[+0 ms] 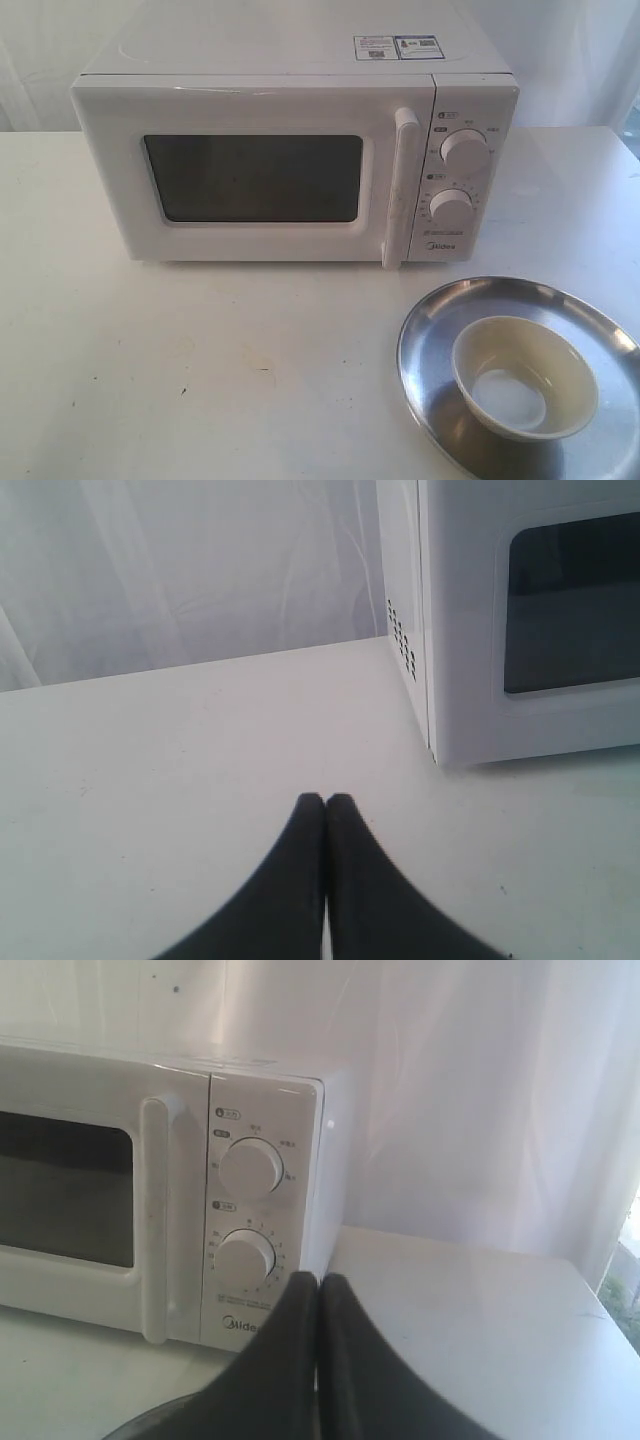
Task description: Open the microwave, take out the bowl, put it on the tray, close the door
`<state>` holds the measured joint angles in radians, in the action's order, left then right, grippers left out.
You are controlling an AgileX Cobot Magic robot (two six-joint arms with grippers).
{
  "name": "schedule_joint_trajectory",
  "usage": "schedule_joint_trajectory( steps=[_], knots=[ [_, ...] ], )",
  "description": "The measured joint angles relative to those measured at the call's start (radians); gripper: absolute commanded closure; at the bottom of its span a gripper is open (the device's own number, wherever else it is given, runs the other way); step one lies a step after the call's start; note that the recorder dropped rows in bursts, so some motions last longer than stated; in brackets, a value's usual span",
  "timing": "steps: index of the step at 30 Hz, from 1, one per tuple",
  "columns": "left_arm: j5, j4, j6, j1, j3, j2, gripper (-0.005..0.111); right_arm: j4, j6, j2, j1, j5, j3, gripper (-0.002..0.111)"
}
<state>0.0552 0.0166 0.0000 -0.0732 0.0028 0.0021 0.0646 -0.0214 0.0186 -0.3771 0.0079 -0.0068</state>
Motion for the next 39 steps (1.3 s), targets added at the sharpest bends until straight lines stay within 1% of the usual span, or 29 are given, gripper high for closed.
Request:
schedule_joint_trajectory(
  steps=[11,39],
  knots=[
    [0.000,0.000,0.000,0.000,0.000,0.000,0.107,-0.007,0.000,0.000,0.000,0.090,0.000,0.108],
    [0.000,0.000,0.000,0.000,0.000,0.000,0.107,-0.007,0.000,0.000,0.000,0.094,0.000,0.108]
  ],
)
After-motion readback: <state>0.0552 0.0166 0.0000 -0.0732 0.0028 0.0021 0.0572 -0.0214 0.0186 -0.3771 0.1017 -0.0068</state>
